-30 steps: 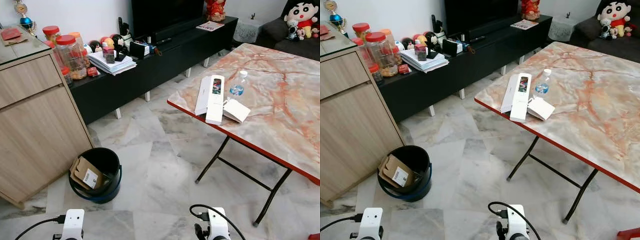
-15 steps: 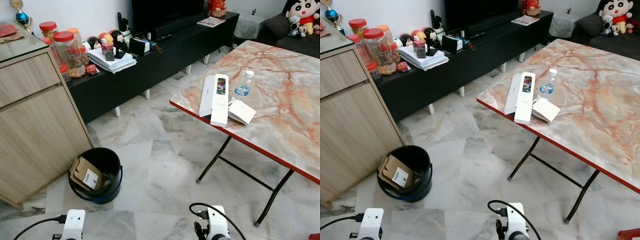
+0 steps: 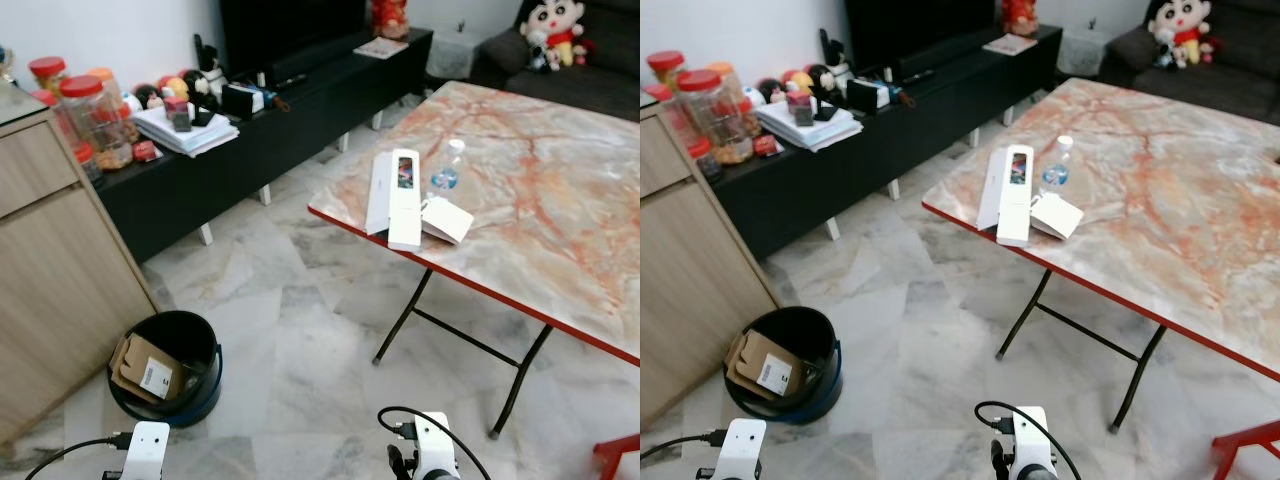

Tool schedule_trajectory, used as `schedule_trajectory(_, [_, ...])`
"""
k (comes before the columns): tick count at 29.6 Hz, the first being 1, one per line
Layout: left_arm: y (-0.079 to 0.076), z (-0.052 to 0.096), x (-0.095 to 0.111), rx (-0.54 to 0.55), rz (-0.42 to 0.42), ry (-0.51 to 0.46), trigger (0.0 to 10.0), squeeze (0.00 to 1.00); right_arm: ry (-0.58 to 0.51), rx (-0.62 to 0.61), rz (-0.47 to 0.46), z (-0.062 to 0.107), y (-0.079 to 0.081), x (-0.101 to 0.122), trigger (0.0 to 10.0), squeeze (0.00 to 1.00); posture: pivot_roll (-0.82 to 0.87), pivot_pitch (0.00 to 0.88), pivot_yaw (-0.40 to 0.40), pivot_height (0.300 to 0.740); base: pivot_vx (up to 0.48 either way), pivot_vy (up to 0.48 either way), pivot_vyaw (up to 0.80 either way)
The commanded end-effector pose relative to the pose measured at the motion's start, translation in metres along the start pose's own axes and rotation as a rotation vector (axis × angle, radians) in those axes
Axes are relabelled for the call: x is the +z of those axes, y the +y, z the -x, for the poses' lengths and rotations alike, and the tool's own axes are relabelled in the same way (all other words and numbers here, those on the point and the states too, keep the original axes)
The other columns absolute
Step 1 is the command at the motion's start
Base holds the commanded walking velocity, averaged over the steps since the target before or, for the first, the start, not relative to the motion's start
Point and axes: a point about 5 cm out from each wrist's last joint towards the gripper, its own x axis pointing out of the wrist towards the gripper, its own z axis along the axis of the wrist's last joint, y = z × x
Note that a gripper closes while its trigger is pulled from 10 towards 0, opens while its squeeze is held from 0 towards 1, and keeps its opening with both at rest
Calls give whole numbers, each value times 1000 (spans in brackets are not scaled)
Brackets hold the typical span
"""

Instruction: Picking trash to rubbish bin

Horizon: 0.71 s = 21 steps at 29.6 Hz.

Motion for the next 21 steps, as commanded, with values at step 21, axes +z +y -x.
schedule_trajectory(21, [5, 0, -5, 28, -10, 32, 10000, 0, 3, 0, -3, 0, 0, 1, 10000, 0, -34, 0, 22, 740, 0, -169, -788])
